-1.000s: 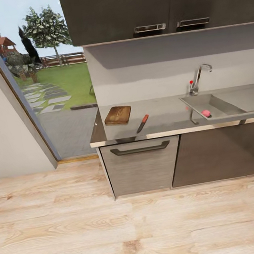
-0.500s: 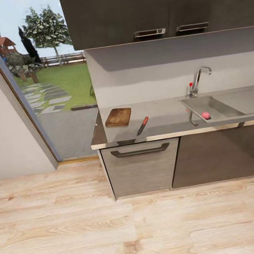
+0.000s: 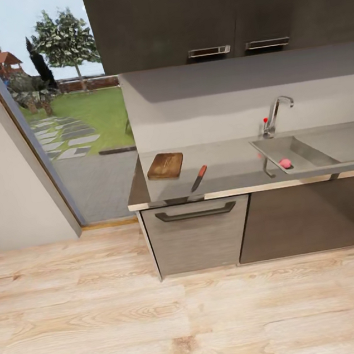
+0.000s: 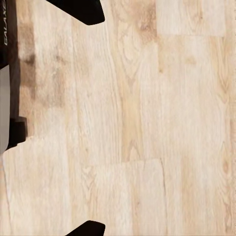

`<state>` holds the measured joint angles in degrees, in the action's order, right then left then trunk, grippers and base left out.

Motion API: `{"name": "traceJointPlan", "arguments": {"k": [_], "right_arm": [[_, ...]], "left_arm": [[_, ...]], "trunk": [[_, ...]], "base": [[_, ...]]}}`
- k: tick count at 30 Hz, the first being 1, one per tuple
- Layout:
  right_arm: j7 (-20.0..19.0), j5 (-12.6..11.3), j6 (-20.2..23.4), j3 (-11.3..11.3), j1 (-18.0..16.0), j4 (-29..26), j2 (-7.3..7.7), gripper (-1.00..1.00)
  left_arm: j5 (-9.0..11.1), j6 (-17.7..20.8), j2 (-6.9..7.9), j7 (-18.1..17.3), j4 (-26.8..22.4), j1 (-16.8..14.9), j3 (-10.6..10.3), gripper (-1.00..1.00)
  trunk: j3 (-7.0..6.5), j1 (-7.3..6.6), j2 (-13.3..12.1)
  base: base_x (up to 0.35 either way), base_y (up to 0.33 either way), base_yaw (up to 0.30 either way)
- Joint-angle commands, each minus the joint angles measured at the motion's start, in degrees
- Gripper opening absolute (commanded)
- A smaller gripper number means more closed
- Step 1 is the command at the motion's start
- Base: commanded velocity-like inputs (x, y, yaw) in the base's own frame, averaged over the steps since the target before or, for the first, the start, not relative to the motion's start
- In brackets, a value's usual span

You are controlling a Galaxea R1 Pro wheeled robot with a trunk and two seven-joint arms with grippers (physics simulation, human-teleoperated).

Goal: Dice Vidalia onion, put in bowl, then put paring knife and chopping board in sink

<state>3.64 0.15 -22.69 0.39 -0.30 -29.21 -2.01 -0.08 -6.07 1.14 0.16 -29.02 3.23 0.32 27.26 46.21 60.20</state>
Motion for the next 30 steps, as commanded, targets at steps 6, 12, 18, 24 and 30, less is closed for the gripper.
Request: {"name": "traceJointPlan", "arguments": {"k": [6,12,18,24,30], "right_arm": [[0.23,0.02,-0.16,0.08,0.01,0.03,-0.06,1.0],[0.23,0.02,-0.16,0.06,-0.03,0.03,-0.09,1.0],[0.23,0.02,-0.17,0.08,-0.03,0.03,-0.1,1.0],[0.23,0.02,-0.16,0.12,-0.01,0.03,-0.15,1.0],[0.23,0.02,-0.16,0.07,-0.01,0.03,-0.12,1.0]], "left_arm": [[-0.02,-0.08,0.0,0.02,-0.07,0.02,0.03,1.0],[-0.01,-0.08,0.0,0.02,-0.07,0.02,0.02,1.0],[-0.05,-0.08,0.0,0.02,-0.07,0.02,0.01,1.0],[-0.01,-0.08,0.0,0.02,-0.07,0.02,0.03,1.0],[-0.05,-0.08,0.0,0.02,0.39,0.02,0.03,1.0]], "trunk": [[-1.04,-1.32,-2.39],[-2.12,-2.64,-4.8],[-3.19,-3.96,-7.2],[-4.27,-5.27,-9.61],[-5.35,-6.59,-12.02]], "base": [[0.0,0.0,0.0],[0.0,0.0,0.0],[0.0,0.0,0.0],[0.0,0.0,0.0],[0.0,0.0,0.0]]}}
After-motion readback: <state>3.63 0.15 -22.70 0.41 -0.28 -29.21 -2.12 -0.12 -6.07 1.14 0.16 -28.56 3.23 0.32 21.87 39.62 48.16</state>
